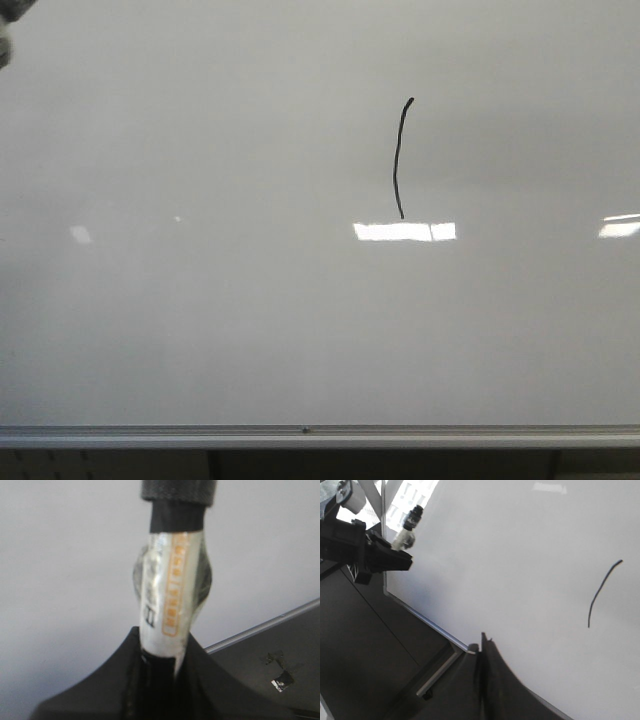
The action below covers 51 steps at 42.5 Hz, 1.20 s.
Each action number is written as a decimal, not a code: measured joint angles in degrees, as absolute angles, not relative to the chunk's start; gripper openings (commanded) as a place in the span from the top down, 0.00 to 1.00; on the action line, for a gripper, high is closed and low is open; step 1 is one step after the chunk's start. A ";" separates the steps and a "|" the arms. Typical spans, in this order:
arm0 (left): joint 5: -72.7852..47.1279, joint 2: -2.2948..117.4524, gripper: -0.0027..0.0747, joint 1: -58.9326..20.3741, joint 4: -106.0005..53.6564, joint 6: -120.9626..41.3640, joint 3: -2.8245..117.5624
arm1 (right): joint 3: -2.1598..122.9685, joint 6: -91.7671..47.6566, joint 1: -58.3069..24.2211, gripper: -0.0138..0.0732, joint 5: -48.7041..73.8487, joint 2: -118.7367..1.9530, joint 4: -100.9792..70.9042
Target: Write number 1 on whiteboard
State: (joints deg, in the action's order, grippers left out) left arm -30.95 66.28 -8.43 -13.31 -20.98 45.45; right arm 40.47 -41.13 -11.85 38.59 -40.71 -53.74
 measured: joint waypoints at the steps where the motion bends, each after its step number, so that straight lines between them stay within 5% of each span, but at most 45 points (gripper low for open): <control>1: -30.95 66.28 0.99 -7.39 -13.41 -20.56 45.21 | 39.35 -41.13 -11.85 0.94 38.08 -39.56 -53.74; 15: -29.69 72.43 0.99 11.65 -13.41 -17.98 43.87 | 29.97 -40.77 -11.85 0.94 34.39 -32.94 -53.74; 51: -21.99 97.36 0.94 9.93 -13.42 -18.14 57.16 | 29.40 -40.66 -11.85 0.94 34.01 -32.94 -53.95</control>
State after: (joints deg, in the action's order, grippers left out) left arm -21.99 97.36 9.93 -13.42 -18.14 57.16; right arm 29.40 -40.66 -11.85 34.01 -32.94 -53.95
